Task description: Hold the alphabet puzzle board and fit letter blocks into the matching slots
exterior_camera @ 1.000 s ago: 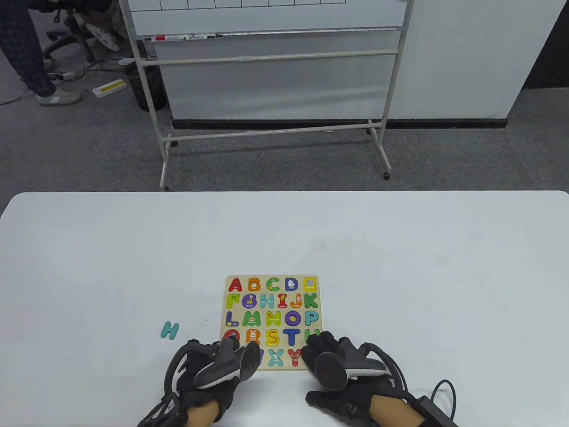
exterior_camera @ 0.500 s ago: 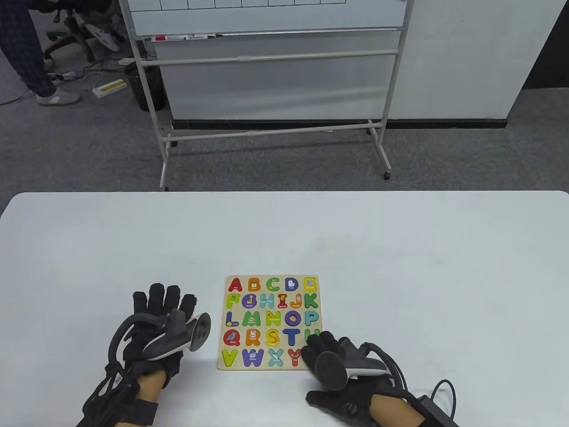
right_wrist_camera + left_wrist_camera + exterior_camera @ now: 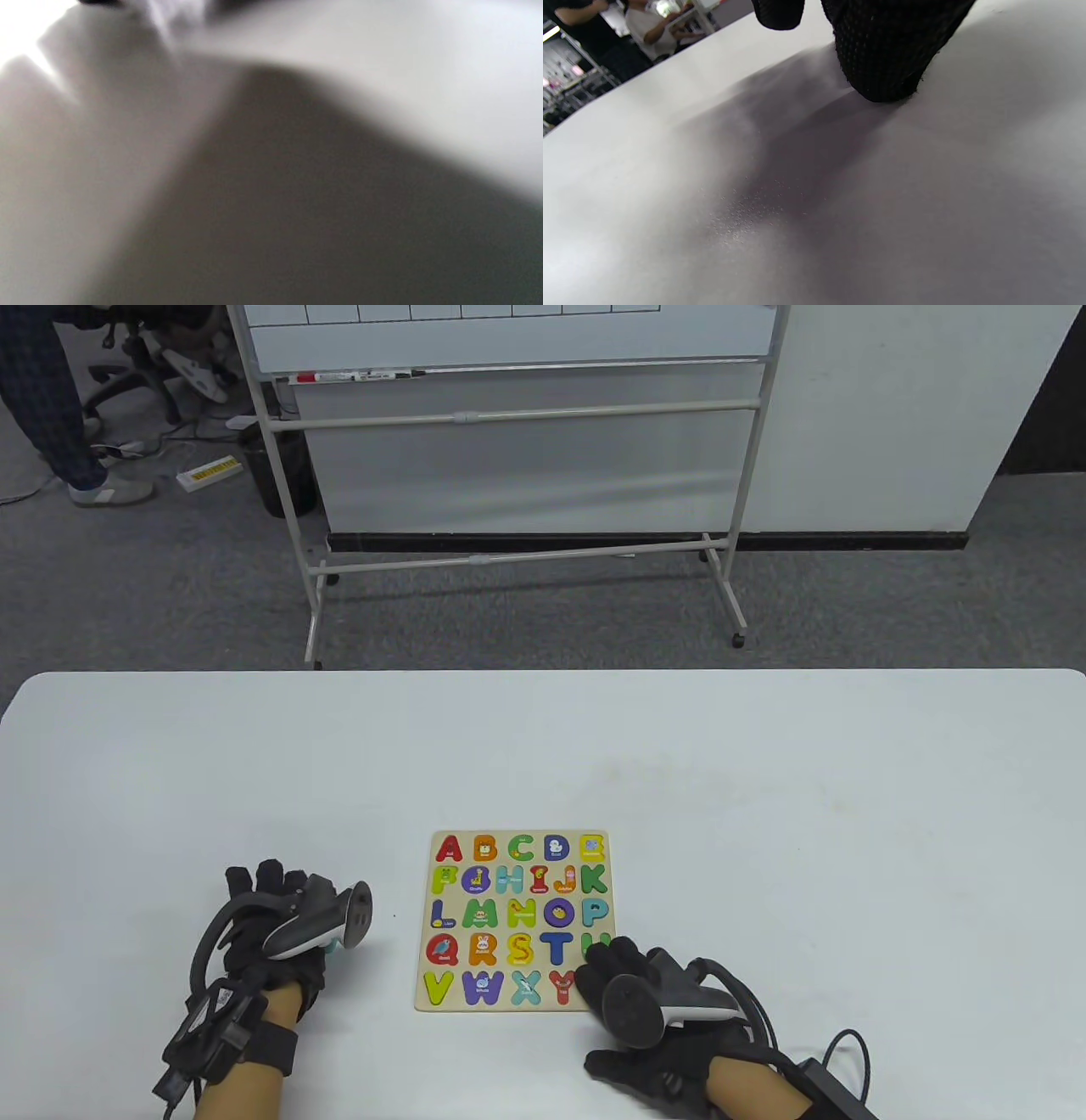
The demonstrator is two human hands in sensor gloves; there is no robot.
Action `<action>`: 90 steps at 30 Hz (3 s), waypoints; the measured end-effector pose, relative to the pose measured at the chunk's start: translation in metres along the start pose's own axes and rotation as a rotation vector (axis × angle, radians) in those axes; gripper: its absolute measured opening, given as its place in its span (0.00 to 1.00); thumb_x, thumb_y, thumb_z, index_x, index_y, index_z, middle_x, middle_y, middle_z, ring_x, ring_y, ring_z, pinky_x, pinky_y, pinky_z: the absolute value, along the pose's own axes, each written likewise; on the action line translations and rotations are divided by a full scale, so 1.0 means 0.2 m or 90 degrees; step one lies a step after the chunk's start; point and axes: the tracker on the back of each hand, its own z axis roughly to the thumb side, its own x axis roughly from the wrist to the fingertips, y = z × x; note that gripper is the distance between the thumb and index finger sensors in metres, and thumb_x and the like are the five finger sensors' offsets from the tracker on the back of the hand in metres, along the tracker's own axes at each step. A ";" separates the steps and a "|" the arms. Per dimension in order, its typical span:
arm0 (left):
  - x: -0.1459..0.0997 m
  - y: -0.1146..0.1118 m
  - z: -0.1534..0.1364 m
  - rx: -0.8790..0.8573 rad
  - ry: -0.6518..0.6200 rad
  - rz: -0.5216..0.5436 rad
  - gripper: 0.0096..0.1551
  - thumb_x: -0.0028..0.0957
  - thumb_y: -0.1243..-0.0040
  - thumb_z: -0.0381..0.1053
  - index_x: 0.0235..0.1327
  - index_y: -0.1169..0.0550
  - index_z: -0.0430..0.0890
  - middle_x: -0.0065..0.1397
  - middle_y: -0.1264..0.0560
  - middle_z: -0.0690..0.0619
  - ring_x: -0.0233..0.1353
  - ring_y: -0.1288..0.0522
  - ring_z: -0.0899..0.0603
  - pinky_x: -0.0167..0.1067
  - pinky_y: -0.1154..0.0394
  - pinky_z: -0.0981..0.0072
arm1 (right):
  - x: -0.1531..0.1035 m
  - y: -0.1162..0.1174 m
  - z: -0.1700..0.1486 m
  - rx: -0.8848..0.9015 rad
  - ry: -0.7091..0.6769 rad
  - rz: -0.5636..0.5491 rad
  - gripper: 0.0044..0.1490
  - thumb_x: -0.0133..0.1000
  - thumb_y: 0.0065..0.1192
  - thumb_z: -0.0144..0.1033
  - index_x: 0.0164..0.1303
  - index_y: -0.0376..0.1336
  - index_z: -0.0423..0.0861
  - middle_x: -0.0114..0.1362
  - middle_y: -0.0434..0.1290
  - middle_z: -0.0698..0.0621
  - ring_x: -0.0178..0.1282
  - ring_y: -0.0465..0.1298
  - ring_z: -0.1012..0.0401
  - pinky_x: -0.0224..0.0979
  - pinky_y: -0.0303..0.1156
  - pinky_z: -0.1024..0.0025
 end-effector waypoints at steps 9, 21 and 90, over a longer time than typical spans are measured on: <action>0.01 0.00 0.00 -0.005 -0.009 0.027 0.37 0.51 0.36 0.53 0.74 0.37 0.55 0.79 0.36 0.42 0.83 0.41 0.28 0.71 0.59 0.21 | 0.00 0.00 0.00 0.008 -0.001 0.005 0.61 0.56 0.32 0.73 0.77 0.14 0.51 0.82 0.12 0.47 0.82 0.16 0.46 0.78 0.23 0.40; 0.02 0.03 0.02 -0.022 -0.006 0.074 0.32 0.51 0.35 0.54 0.69 0.28 0.51 0.71 0.25 0.44 0.77 0.29 0.30 0.71 0.50 0.23 | 0.00 0.00 0.00 0.008 -0.001 0.005 0.60 0.56 0.31 0.73 0.77 0.13 0.51 0.82 0.12 0.47 0.82 0.16 0.46 0.78 0.23 0.40; 0.25 0.55 0.80 -0.122 -0.140 0.162 0.29 0.50 0.32 0.54 0.65 0.24 0.49 0.71 0.26 0.43 0.75 0.27 0.30 0.71 0.47 0.24 | 0.00 -0.01 -0.01 0.007 0.002 0.006 0.60 0.57 0.31 0.73 0.77 0.13 0.51 0.82 0.12 0.47 0.82 0.16 0.46 0.78 0.22 0.40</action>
